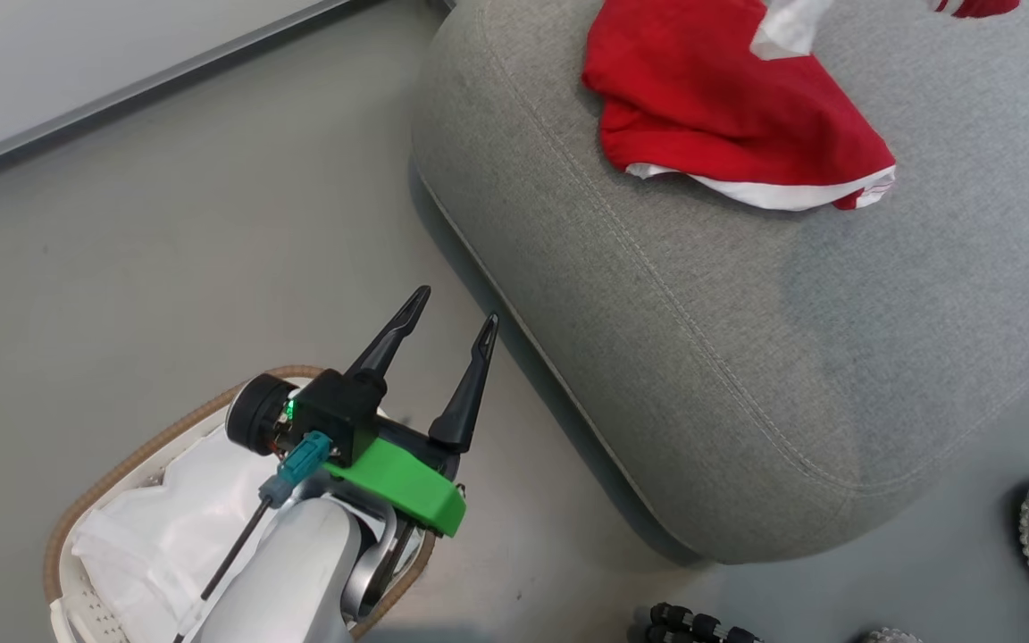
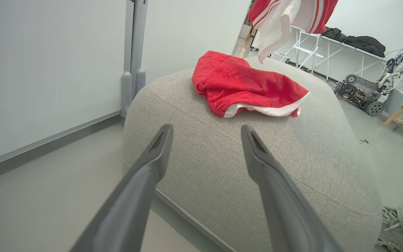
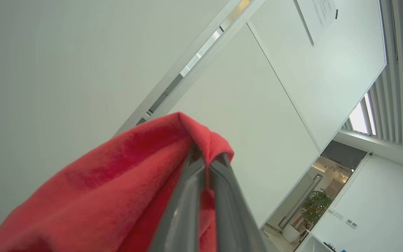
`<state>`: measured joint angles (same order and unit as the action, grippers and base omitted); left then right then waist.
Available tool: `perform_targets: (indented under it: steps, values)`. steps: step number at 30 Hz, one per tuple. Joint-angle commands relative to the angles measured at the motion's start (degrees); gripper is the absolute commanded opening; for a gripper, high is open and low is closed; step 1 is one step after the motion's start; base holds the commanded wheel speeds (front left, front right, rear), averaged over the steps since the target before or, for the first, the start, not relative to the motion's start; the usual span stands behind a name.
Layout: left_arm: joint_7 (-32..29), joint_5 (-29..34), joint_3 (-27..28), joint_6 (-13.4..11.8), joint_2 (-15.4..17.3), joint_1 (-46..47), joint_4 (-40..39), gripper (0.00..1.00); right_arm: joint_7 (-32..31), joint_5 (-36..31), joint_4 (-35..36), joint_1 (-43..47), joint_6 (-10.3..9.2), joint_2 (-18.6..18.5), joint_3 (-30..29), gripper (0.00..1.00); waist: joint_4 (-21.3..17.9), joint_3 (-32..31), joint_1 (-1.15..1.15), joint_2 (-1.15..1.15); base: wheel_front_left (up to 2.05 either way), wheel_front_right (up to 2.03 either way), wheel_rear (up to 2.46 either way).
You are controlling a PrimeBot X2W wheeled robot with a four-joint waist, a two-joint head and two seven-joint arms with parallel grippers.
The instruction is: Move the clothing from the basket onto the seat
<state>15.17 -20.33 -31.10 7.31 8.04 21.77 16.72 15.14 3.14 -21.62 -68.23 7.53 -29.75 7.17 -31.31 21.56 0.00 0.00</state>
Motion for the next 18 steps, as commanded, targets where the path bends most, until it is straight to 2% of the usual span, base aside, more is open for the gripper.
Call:
perform_targets:
  steps: [1,7,12,18]
  values:
    - [0.0,0.6,-0.2,0.2,0.5,1.1,-0.4,1.0,0.0,0.3,-2.3,-0.5,-0.08,-0.1,-0.5,0.0,1.9,2.1,0.0,0.0,0.0,0.0,0.0]
    - [0.0,0.2,-1.9,0.2,0.9,2.8,-0.6,1.0,0.0,0.9,-12.0,7.2,-0.08,1.7,-1.9,0.0,5.1,4.5,0.0,0.0,0.0,0.0,0.0]
    - [0.0,-0.2,-3.2,0.2,1.1,3.2,-0.4,1.0,0.0,2.0,-19.6,18.3,-0.08,5.7,-5.1,0.0,6.8,5.1,0.0,0.0,0.0,0.0,0.0]
    - [0.0,-0.5,-3.2,0.2,1.1,2.5,-0.1,1.0,0.0,1.7,-22.5,28.3,-0.08,9.4,-9.8,0.0,7.2,3.5,0.0,0.0,0.0,0.0,0.0]
